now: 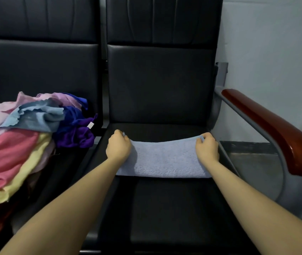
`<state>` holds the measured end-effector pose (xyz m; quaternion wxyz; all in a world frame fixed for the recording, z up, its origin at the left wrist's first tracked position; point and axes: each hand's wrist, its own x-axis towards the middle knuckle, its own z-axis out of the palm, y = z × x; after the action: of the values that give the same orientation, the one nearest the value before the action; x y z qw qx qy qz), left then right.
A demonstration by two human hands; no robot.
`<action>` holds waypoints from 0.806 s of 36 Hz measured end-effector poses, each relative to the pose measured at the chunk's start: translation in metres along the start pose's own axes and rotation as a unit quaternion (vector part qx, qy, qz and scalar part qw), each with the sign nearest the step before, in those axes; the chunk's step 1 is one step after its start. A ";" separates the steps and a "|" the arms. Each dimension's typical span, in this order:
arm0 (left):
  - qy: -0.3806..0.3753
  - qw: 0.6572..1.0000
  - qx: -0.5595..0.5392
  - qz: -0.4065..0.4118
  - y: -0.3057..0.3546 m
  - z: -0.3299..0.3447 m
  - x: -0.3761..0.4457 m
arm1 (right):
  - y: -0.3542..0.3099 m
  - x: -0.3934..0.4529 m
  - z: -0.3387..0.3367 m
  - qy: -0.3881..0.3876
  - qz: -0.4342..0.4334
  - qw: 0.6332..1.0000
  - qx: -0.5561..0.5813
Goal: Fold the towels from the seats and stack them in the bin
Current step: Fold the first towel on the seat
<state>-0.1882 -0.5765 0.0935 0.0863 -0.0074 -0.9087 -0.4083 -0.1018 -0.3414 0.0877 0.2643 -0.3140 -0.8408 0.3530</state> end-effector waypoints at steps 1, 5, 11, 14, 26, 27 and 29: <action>0.003 1.000 0.000 0.004 0.001 0.001 0.004 | -0.001 0.002 0.001 0.002 -0.004 1.000 -0.006; 0.006 0.999 -0.027 0.025 0.009 0.011 0.020 | -0.001 0.018 0.007 0.010 -0.012 1.000 -0.019; -0.040 0.998 0.049 0.015 0.015 0.025 0.032 | 0.004 0.026 0.017 -0.029 -0.010 0.992 -0.126; -0.039 0.982 0.182 -0.020 0.012 0.031 0.024 | 0.003 0.018 0.025 -0.051 -0.077 0.983 -0.158; -0.066 0.936 0.340 -0.060 -0.010 0.028 -0.018 | 0.002 -0.030 0.045 -0.295 -0.269 0.885 -0.239; -0.068 0.938 0.334 -0.069 -0.010 0.026 -0.021 | 0.003 -0.034 0.044 -0.304 -0.264 0.881 -0.249; -0.070 0.942 0.318 -0.074 -0.012 0.023 -0.024 | 0.004 -0.038 0.040 -0.314 -0.258 0.876 -0.261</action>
<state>-0.1685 -0.5664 0.0655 -0.0107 0.0592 -0.9930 -0.1014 -0.1017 -0.3835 0.0512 -0.0237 -0.0161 -0.9924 0.1200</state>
